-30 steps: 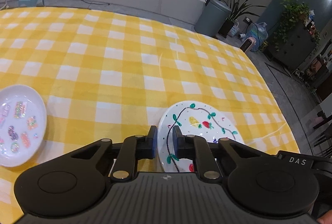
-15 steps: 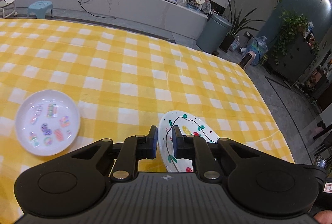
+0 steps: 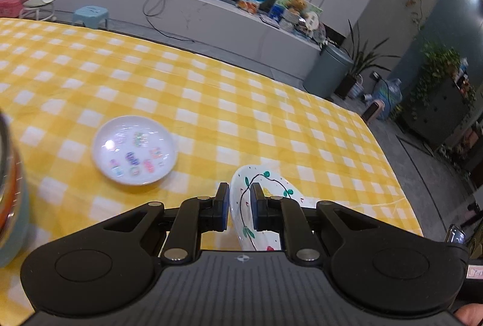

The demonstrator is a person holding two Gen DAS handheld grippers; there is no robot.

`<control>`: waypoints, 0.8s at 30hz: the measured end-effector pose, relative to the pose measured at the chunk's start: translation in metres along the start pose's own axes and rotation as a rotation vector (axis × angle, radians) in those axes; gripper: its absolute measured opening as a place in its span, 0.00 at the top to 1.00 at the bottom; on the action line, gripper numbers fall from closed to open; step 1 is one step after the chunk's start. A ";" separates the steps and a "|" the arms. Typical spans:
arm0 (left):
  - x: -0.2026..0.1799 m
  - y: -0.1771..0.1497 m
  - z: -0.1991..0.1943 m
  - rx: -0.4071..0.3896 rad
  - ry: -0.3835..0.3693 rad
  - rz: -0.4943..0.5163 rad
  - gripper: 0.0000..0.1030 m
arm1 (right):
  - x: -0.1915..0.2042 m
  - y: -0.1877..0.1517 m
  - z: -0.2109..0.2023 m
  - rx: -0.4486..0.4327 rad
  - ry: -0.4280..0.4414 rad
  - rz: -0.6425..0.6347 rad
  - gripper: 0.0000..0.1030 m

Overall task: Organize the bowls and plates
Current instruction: 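Lift the 'Fruity' plate with both grippers and lower it onto the glass plate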

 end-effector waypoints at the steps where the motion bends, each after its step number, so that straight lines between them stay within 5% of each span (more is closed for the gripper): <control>1: 0.002 -0.001 -0.005 -0.004 0.005 -0.005 0.85 | 0.002 -0.003 -0.001 0.005 0.003 -0.007 0.93; 24: 0.058 -0.047 -0.064 -0.016 0.045 -0.086 0.85 | 0.040 -0.070 -0.008 0.082 0.016 -0.242 0.94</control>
Point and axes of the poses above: each gripper's, at about its wrist camera, not at the fingertips, and z roughly the way its jaws point, x to its left, y to its top, the point moved 8 cm from there along z, roughly the way its jaws point, and after that the axes turned 11 degrees about z, right-handed, at the moved point
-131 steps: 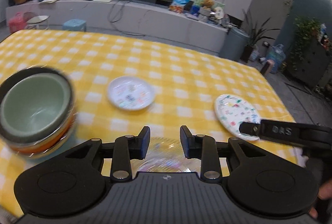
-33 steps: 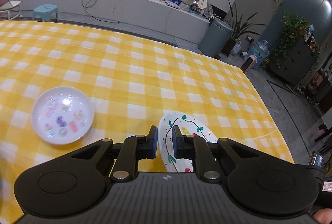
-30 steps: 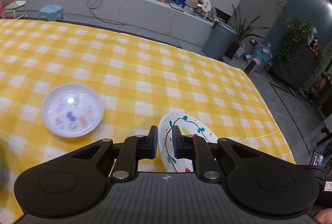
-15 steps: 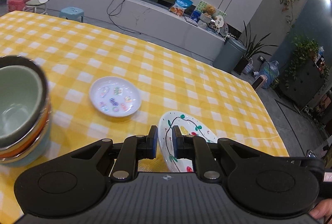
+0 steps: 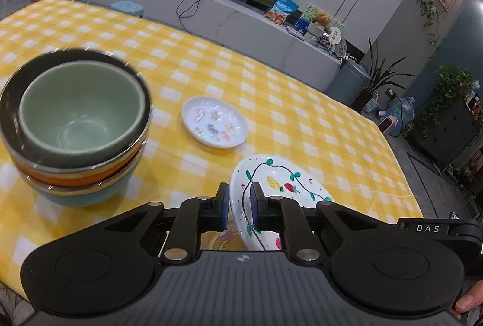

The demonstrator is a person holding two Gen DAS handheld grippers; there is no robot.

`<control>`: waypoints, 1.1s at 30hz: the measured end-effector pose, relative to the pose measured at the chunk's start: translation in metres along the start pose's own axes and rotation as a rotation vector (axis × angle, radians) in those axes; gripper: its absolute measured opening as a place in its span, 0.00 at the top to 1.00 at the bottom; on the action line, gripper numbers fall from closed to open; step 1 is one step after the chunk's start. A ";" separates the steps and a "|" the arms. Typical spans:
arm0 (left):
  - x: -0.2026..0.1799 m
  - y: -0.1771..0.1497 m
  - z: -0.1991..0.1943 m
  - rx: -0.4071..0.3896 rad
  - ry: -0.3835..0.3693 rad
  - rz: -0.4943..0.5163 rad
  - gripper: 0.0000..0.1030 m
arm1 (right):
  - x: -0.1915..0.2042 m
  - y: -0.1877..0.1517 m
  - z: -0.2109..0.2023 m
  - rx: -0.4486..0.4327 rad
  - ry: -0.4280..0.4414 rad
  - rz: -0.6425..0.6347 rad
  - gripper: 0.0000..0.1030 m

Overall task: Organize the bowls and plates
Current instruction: 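Lift the 'Fruity' plate with both grippers and lower it onto the glass plate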

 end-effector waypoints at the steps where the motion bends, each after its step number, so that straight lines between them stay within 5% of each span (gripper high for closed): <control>1: 0.002 -0.002 0.000 0.008 -0.002 -0.004 0.85 | 0.001 -0.001 0.002 0.007 -0.007 -0.013 0.94; 33: 0.015 -0.037 0.000 0.116 0.035 0.077 0.85 | 0.013 -0.034 0.023 0.077 -0.206 -0.290 0.92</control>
Point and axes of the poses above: each gripper's, at about its wrist camera, not at the fingertips, and z roughly the way its jaws point, x to its left, y to its top, the point moved 8 cm from there along z, roughly the way its jaws point, and after that the axes turned 11 degrees about z, right-handed, at the moved point
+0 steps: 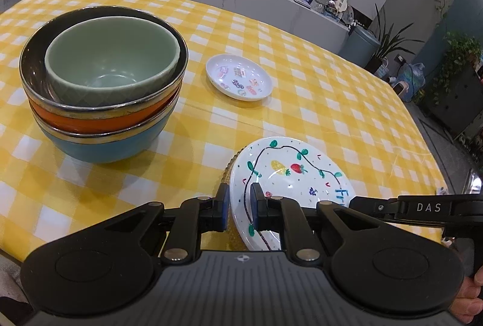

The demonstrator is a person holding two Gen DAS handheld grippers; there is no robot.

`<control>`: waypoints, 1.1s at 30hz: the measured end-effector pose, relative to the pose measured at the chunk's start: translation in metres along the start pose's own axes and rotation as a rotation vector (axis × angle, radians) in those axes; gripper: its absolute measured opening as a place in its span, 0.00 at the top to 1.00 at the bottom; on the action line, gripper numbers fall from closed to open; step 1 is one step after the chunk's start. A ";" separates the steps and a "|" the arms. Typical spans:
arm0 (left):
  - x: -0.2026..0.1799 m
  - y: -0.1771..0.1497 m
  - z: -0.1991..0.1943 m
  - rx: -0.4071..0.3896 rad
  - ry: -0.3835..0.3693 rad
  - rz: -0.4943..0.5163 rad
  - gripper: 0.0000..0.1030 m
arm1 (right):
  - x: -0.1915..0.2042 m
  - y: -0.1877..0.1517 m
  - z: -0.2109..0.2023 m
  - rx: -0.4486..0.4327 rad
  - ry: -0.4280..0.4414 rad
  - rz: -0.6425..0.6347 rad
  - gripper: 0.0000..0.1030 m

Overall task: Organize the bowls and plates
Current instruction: 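Lift the 'Fruity' plate with both grippers and lower it onto the glass plate, then open both grippers to release the 'Fruity' plate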

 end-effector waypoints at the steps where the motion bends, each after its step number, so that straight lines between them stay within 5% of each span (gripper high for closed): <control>1: 0.000 0.000 0.000 0.001 0.005 0.006 0.85 | 0.001 0.000 0.001 0.002 -0.005 -0.007 0.92; 26: -0.007 -0.003 0.000 0.010 0.092 0.142 0.85 | 0.014 -0.005 0.010 -0.014 -0.070 -0.114 0.91; 33: -0.014 0.010 -0.010 -0.053 0.106 0.172 0.84 | 0.008 0.007 -0.004 -0.096 -0.005 -0.037 0.74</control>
Point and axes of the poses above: each gripper's, at about its wrist camera, not at the fingertips, and z roughly the way its jaws point, x to its left, y to its top, the point moved 8 cm from there along z, roughly the way its jaws point, and after that the axes turned 11 degrees about z, right-handed, at the moved point
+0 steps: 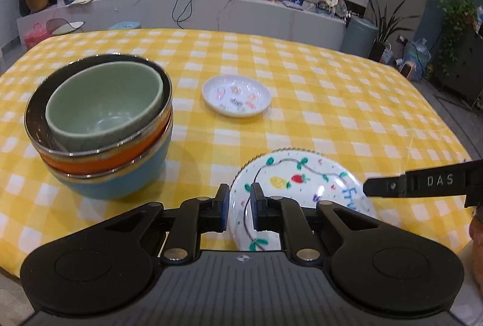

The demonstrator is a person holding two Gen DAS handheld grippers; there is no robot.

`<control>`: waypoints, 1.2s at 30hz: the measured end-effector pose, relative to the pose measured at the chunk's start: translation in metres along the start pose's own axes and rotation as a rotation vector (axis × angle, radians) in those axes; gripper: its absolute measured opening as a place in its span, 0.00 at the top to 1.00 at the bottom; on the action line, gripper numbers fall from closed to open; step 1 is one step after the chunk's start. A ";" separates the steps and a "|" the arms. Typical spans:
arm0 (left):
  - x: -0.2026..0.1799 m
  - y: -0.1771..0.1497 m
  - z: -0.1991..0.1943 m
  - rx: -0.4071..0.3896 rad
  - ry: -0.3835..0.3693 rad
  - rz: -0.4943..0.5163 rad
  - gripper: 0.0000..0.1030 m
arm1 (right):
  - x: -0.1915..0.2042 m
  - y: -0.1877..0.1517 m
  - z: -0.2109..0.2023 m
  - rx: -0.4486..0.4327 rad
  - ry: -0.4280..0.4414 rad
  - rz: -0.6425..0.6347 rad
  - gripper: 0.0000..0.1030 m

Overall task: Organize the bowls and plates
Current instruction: 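Open both grippers to release the 'Fruity' plate, then move both grippers toward the small white sticker plate's rim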

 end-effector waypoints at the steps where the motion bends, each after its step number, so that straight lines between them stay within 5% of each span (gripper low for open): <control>1: 0.001 0.003 0.000 -0.003 -0.001 -0.012 0.83 | 0.000 0.003 -0.003 -0.023 0.010 0.012 0.73; 9: 0.009 0.035 0.009 -0.039 -0.045 -0.189 0.67 | -0.008 0.030 0.004 -0.079 0.120 0.194 0.68; 15: 0.011 0.058 0.029 -0.044 -0.042 -0.212 0.58 | -0.006 0.047 0.015 -0.120 0.138 0.222 0.68; 23: 0.017 0.070 0.055 -0.016 -0.022 -0.216 0.58 | -0.002 0.068 0.039 -0.088 0.198 0.324 0.68; 36: 0.023 0.089 0.086 -0.004 -0.016 -0.180 0.58 | 0.026 0.092 0.087 -0.053 0.193 0.297 0.68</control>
Point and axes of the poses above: each gripper's, at about its wrist camera, not at the fingertips, and z roughly the way its jaws point, x to its left, y to its top, the point moved 8 cm from there along z, roughly the way its jaws point, and after that the axes turned 11 degrees about z, right-handed, at the moved point
